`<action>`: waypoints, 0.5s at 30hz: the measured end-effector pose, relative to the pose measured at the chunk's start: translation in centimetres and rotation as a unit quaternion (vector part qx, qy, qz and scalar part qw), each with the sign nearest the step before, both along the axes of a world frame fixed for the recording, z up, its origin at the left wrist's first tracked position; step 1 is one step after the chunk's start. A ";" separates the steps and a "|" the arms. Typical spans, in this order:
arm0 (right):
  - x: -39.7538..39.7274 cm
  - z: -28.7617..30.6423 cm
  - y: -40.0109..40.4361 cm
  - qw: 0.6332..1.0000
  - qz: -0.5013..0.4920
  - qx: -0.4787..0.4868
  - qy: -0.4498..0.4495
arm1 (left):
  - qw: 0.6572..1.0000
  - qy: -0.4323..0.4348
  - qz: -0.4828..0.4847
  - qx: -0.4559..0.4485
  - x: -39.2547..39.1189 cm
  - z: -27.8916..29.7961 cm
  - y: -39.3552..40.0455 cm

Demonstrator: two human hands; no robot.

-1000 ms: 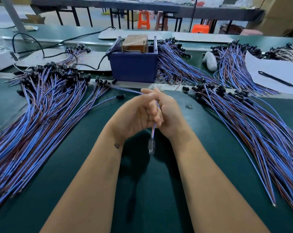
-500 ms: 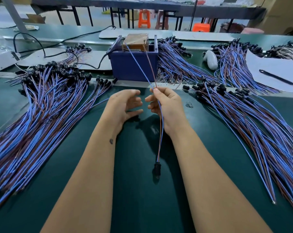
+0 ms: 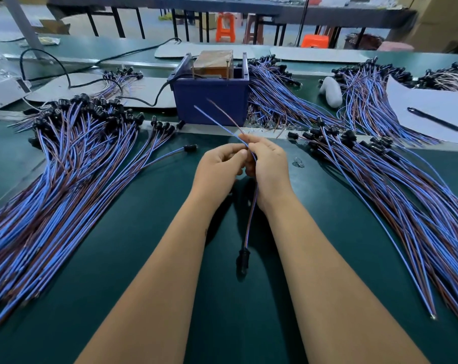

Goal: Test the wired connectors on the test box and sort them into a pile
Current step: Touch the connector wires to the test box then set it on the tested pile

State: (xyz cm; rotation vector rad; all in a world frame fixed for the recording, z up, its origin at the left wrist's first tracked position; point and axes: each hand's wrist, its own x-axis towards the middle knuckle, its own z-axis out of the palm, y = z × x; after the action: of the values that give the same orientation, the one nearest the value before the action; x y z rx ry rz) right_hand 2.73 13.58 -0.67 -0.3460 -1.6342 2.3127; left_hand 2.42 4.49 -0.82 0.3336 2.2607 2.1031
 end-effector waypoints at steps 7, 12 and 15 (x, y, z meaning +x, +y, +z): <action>0.2 -0.3 -0.3 0.997 0.016 0.070 0.039 | 0.995 -0.016 0.042 0.087 -0.3 -0.1 -0.3; 0.2 -0.4 -0.5 0.996 -0.005 0.083 0.037 | 0.995 -0.008 0.056 0.078 -0.7 -0.4 -0.3; 0.2 -0.6 -0.6 0.990 -0.048 0.128 0.017 | 0.993 -0.016 0.094 0.069 -0.9 -0.6 -0.1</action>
State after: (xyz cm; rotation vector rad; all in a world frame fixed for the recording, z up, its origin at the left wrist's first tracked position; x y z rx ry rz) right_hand 2.94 12.94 -1.24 -0.3177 -1.8277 1.9971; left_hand 1.52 4.36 -1.40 0.0931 2.2126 2.3440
